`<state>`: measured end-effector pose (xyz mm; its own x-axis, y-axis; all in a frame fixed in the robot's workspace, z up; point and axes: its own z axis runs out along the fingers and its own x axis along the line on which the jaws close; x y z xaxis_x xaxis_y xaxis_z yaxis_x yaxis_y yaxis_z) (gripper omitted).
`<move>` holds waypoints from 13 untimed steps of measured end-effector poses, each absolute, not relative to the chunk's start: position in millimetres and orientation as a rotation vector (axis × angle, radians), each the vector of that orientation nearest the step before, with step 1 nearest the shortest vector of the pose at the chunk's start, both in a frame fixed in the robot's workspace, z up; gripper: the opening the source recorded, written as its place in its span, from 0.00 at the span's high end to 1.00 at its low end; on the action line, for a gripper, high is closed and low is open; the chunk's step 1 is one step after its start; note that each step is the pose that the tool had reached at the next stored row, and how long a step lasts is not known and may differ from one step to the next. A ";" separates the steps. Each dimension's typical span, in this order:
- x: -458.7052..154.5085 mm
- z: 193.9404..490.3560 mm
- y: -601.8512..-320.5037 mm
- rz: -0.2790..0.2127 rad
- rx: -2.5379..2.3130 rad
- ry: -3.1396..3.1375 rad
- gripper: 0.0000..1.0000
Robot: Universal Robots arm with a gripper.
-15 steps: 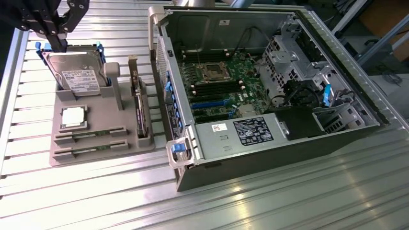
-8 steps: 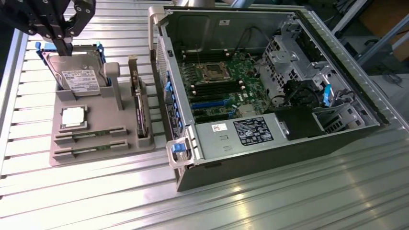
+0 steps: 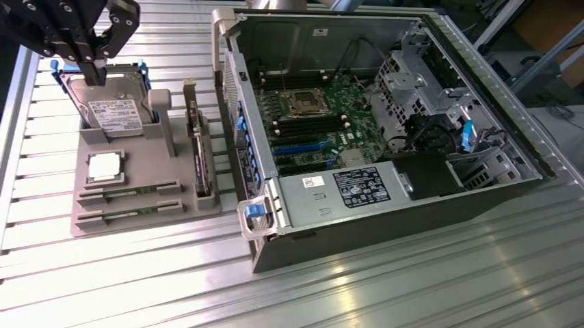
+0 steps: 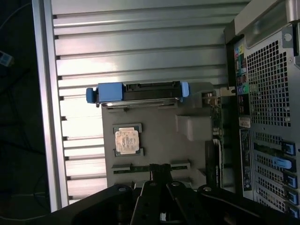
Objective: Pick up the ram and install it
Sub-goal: 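Reach for the ram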
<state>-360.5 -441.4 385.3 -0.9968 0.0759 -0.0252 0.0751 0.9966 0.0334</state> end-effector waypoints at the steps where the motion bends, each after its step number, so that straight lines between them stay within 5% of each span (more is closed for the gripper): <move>1: -360.3 385.1 -442.3 0.050 0.118 3.112 0.89; 13: -359.5 382.3 -459.0 0.047 0.118 3.112 0.89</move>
<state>-359.5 -459.0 382.3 -0.9968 0.0759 -0.0255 0.0751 0.9967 0.0310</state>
